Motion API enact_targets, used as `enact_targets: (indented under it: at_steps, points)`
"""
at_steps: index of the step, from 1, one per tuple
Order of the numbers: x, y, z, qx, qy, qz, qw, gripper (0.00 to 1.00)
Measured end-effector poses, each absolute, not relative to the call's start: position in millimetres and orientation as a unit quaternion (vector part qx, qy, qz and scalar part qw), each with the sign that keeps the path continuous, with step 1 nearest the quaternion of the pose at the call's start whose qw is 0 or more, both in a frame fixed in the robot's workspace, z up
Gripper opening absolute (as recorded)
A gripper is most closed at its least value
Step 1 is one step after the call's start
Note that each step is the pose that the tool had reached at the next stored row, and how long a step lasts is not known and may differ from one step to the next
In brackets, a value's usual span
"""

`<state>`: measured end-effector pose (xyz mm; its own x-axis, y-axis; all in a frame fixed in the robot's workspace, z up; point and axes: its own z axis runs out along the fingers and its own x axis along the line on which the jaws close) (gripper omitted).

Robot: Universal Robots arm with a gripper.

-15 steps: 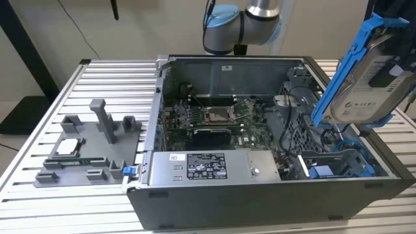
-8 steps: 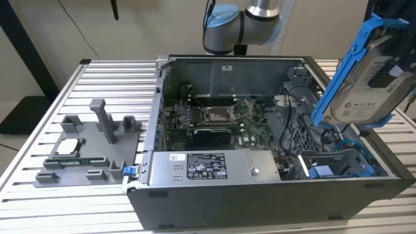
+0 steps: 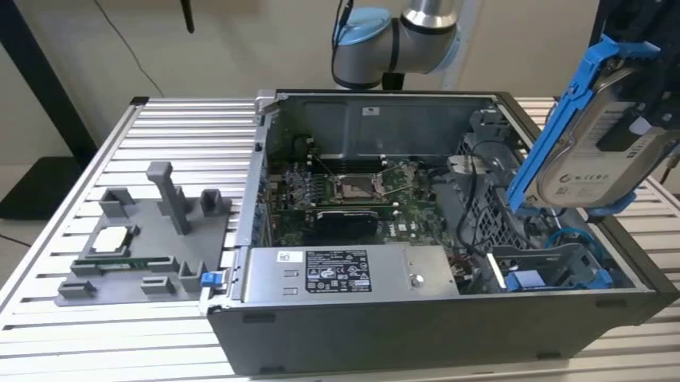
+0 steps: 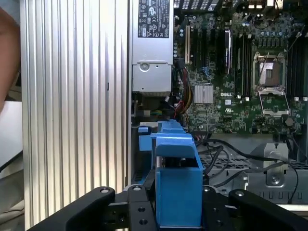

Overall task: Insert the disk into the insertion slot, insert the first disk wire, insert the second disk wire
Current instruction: 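Insert the disk into the insertion slot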

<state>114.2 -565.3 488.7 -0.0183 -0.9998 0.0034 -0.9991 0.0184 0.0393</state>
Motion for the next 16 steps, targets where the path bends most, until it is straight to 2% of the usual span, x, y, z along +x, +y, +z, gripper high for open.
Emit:
enact_targets:
  at_steps: [16]
  points:
    - [118,-570,469,0.699,-0.715,-0.013,0.015,0.00]
